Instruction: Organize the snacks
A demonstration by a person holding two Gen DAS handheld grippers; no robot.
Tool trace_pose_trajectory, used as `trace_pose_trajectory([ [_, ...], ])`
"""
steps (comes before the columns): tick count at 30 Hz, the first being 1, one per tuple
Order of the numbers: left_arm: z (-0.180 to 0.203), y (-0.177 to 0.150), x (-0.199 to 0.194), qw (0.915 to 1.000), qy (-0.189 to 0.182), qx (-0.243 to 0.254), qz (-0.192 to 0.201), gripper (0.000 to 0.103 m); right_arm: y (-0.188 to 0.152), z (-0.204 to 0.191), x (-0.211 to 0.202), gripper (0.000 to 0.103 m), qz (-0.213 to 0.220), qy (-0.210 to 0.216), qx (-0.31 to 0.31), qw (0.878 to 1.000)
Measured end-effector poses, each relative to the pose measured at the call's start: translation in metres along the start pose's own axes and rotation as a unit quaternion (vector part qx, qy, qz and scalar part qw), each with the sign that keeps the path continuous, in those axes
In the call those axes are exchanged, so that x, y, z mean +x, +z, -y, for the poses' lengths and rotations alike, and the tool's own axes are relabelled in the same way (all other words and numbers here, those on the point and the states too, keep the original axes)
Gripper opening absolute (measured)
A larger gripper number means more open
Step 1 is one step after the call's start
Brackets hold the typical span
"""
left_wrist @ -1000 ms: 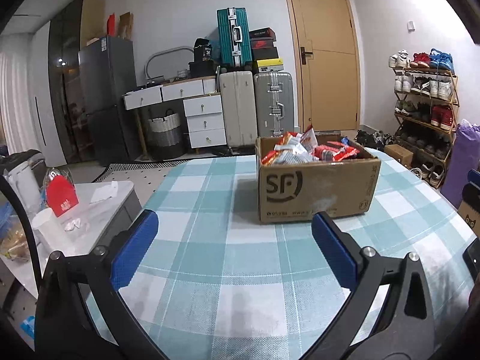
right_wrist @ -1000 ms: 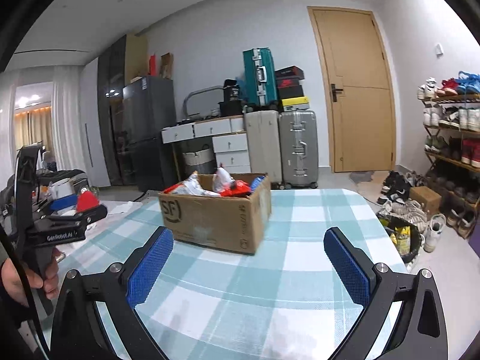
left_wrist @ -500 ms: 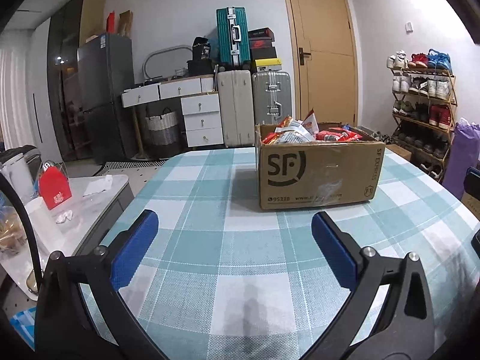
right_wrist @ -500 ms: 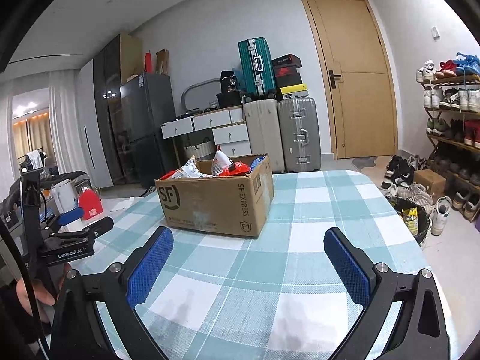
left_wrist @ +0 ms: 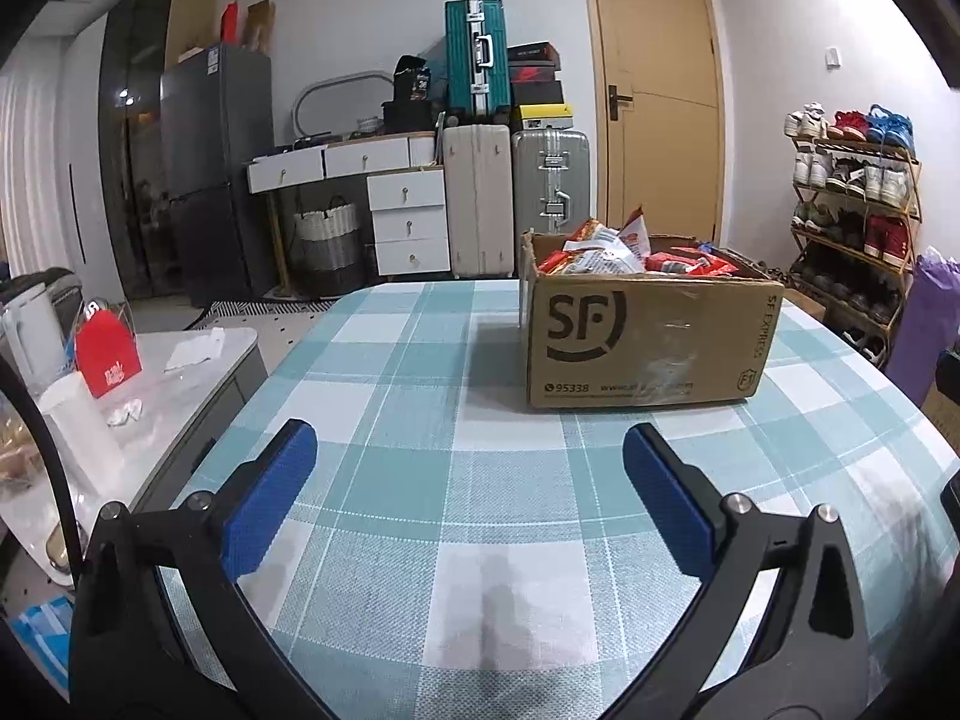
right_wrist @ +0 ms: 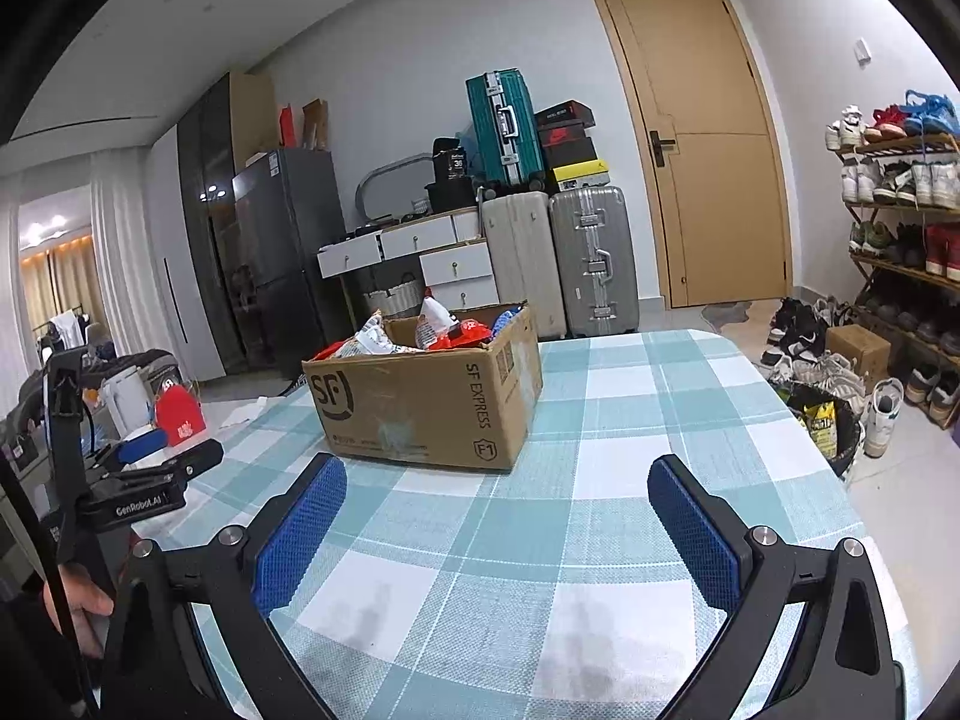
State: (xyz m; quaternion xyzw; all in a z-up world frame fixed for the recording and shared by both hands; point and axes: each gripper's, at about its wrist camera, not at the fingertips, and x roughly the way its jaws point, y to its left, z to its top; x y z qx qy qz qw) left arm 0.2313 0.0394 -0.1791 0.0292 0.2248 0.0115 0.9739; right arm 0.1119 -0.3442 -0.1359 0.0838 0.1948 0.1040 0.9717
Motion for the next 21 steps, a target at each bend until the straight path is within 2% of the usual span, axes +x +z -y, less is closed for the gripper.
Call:
trace_pose_trajectory([
  [21,0.0027,-0.0001,0.0016,0.9999,0.0,-0.01,-0.003,0.102,-0.0001,0.0008,0.0002,0.103,0.001,-0.003,-0.008,1.0],
])
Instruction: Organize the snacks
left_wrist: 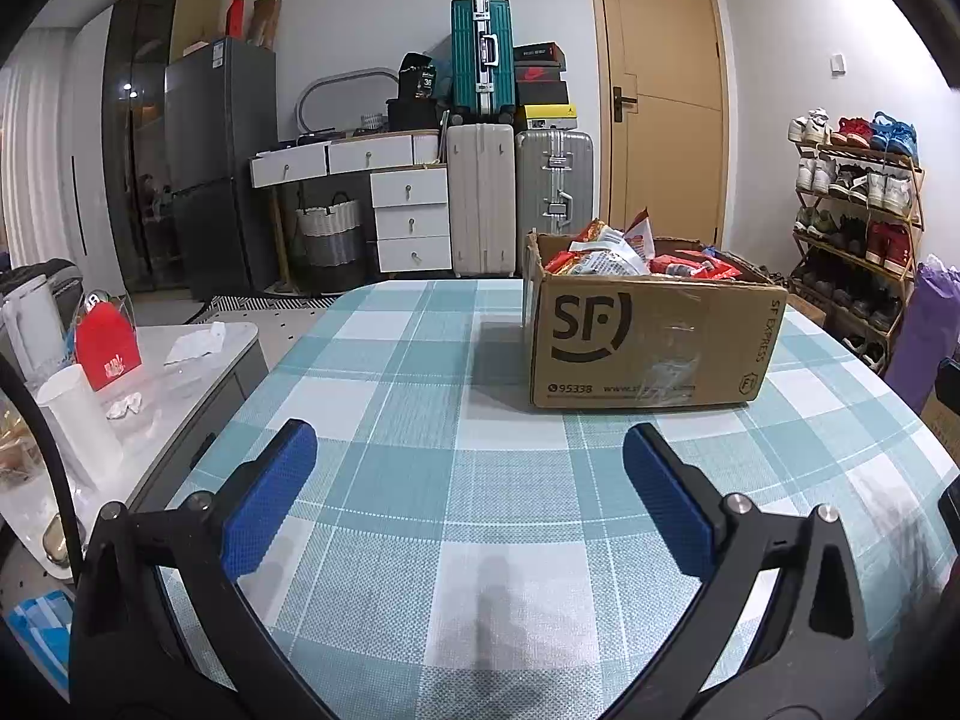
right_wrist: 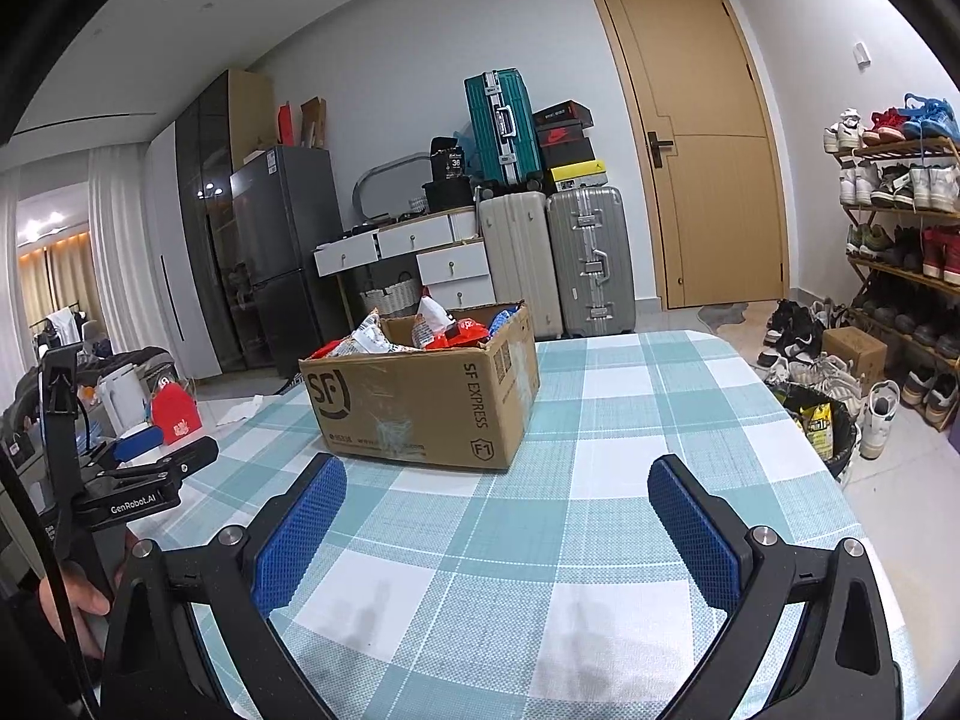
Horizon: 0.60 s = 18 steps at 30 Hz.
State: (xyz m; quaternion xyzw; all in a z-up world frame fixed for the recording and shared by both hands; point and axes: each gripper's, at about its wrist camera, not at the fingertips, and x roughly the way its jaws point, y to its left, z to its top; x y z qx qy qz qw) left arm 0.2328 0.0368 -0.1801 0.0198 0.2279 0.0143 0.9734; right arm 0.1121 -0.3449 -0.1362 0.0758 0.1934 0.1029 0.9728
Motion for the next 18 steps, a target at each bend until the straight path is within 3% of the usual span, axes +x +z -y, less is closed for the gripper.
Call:
trace_pose_trajectory([
  [18,0.001,0.0003,0.0044,1.0,-0.004,-0.002,-0.005,0.102,-0.0038,-0.0046,-0.0014,0.103,0.003,-0.006,-0.008,1.0],
])
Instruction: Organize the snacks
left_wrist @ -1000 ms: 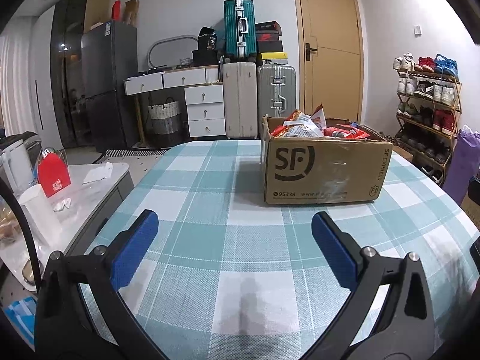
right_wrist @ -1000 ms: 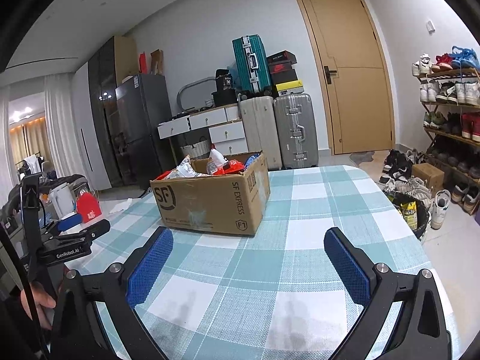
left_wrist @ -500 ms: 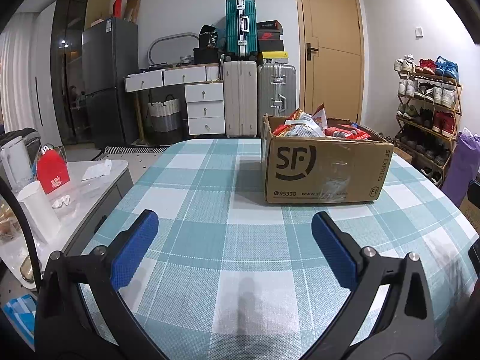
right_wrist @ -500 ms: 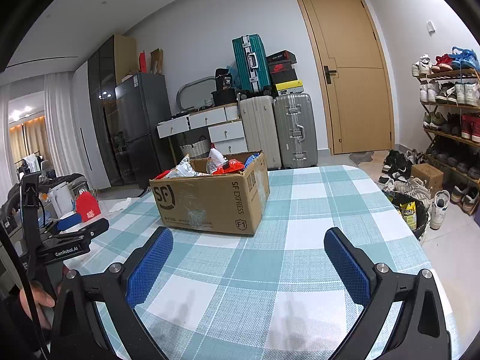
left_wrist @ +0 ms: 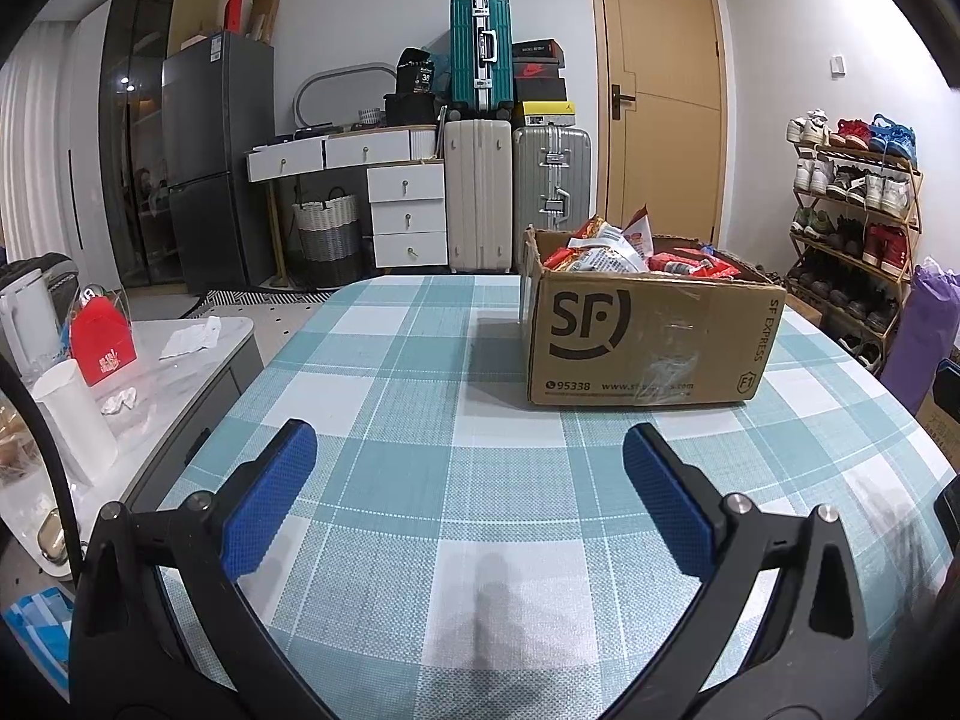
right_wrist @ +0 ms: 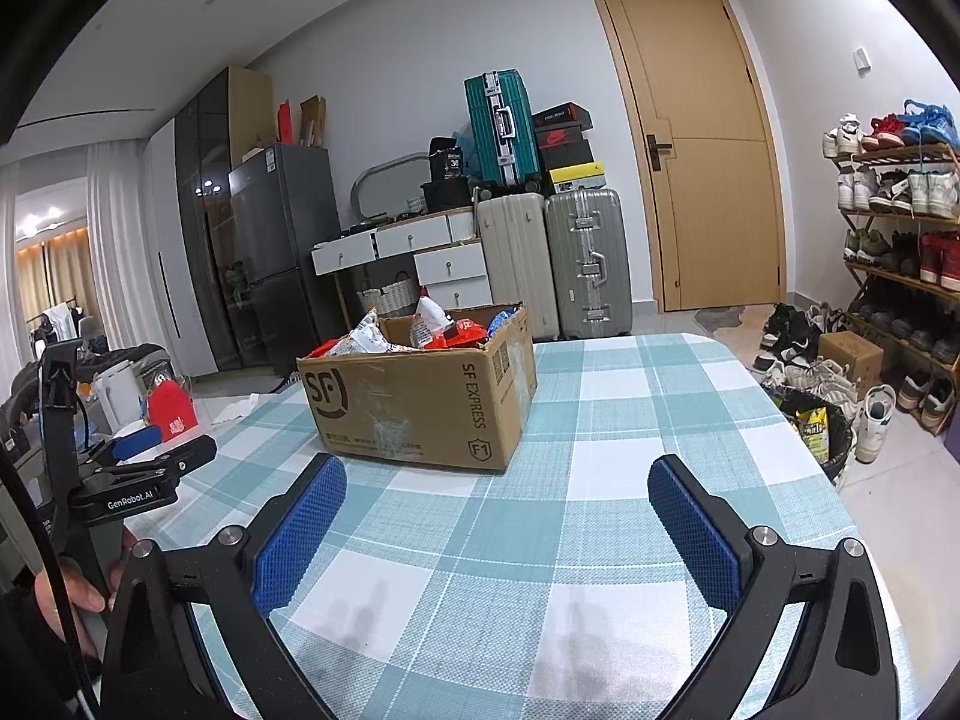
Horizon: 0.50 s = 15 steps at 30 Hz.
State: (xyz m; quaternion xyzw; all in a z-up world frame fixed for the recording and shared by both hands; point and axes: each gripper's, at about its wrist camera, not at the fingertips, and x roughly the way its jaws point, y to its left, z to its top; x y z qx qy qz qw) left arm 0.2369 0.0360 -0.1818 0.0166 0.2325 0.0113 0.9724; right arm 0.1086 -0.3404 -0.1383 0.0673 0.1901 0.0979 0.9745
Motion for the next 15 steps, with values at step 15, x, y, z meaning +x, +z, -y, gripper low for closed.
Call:
trace_pose_trajectory([
  [15,-0.0012,-0.0006,-0.0002,1.0,0.005,-0.007,0.003,0.102,-0.0006,-0.0028,0.0,0.103,-0.001,0.0,-0.004,1.0],
])
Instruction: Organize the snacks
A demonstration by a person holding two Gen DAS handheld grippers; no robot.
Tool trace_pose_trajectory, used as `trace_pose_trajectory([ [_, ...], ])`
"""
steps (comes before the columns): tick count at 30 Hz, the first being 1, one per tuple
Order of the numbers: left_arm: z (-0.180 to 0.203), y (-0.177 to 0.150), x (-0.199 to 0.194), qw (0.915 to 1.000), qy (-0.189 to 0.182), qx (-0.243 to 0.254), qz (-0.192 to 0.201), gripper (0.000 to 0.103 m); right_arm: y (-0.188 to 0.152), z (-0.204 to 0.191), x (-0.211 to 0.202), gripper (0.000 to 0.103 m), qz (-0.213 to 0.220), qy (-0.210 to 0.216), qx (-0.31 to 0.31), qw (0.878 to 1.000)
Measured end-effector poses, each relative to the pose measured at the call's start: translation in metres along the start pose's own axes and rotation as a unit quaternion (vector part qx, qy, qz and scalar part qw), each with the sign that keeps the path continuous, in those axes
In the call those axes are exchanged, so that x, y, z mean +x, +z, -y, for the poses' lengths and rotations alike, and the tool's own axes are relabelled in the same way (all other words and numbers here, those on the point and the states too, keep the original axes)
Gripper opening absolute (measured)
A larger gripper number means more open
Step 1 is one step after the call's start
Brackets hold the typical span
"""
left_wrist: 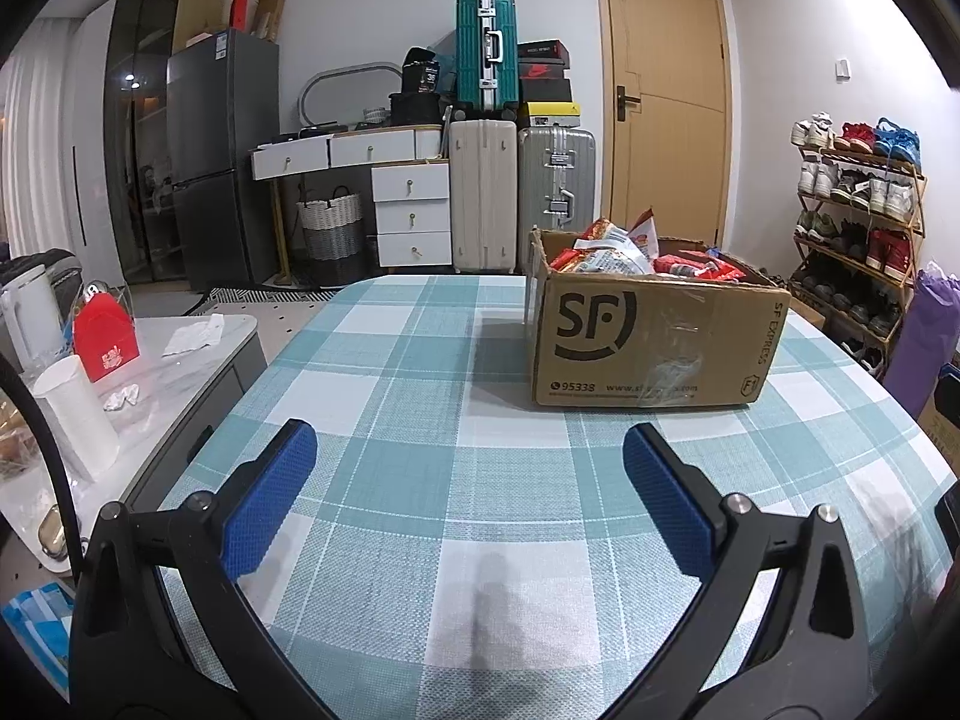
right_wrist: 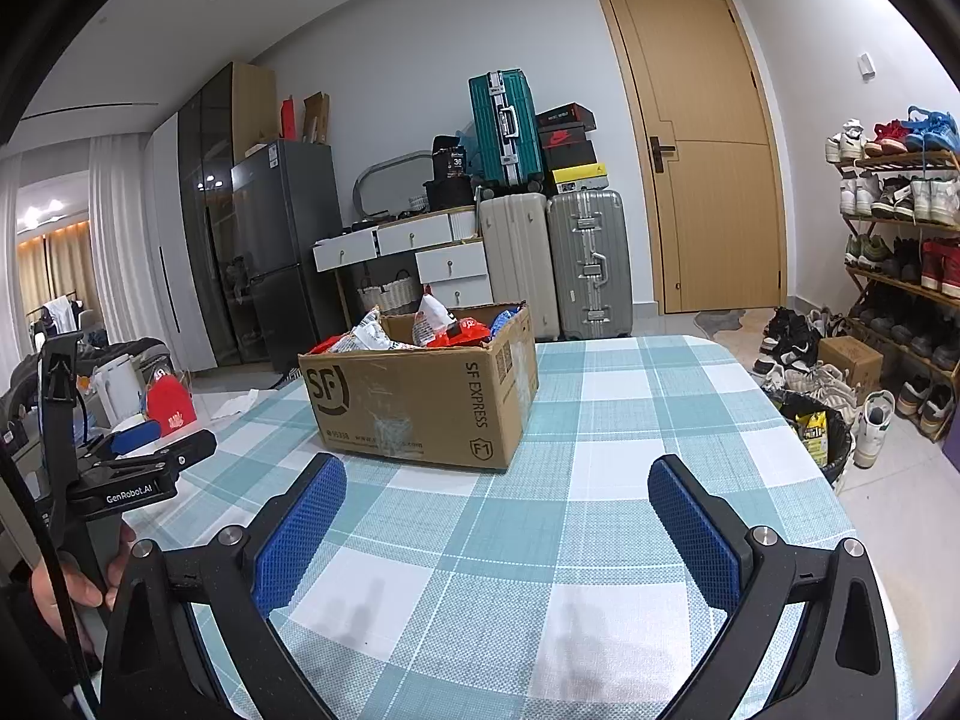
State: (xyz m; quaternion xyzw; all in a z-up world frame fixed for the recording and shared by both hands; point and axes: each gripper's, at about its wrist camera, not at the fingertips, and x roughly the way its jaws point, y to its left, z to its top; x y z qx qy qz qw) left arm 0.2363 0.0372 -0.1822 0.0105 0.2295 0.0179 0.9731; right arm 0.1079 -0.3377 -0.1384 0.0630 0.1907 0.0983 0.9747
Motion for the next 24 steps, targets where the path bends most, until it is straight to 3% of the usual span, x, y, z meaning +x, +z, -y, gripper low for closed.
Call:
trace_pose_trajectory([
  [4,0.004,0.0,0.001,1.0,-0.002,0.007,0.005,0.102,0.0,0.0,0.0,0.103,0.0,0.0,0.0,1.0],
  [14,0.011,-0.003,-0.006,0.9992,0.032,0.021,0.011,0.102,0.001,-0.001,0.001,0.103,-0.002,0.001,-0.002,1.0],
  [24,0.005,-0.004,-0.005,0.9996,0.027,0.007,0.006,0.102,0.001,0.0,0.001,0.103,-0.001,0.001,-0.002,1.0],
])
